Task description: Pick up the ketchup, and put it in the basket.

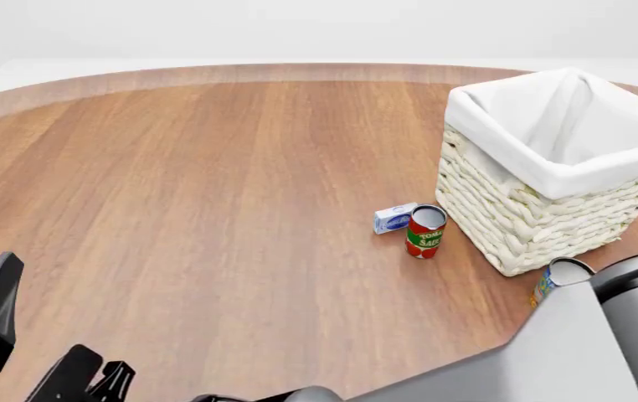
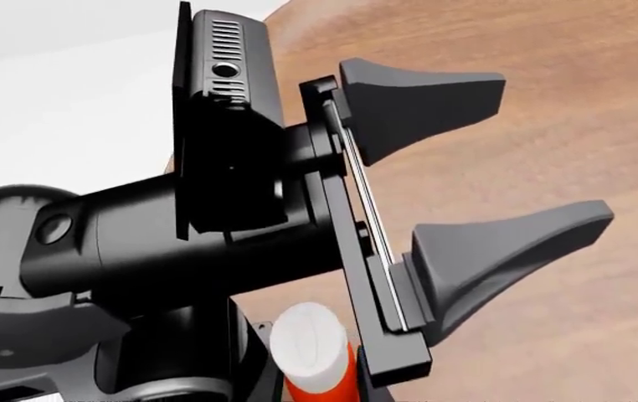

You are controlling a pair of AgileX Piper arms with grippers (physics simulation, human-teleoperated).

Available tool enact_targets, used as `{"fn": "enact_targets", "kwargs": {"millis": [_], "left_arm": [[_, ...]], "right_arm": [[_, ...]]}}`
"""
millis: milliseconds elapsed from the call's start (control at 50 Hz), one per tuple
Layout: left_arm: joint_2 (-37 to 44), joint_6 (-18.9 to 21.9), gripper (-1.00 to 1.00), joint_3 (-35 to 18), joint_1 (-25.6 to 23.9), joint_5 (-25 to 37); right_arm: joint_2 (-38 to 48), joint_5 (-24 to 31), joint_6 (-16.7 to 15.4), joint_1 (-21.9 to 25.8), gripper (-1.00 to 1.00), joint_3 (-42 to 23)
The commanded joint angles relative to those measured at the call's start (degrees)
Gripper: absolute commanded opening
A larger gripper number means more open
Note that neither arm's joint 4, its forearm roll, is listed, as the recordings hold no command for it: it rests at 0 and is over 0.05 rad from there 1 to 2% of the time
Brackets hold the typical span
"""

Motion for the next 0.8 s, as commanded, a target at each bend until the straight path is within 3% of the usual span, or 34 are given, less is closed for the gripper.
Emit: {"fn": "enact_targets", "kwargs": {"millis": [20, 800], "left_arm": [[0.0, 0.0, 1.0, 0.0, 0.0, 0.0], [0.0, 0.0, 1.0, 0.0, 0.0, 0.0]], "right_arm": [[-0.77, -0.13, 0.99, -0.01, -1.0, 0.38], [-4.28, -0.91, 1.75, -1.68, -1.0, 2.72]]}}
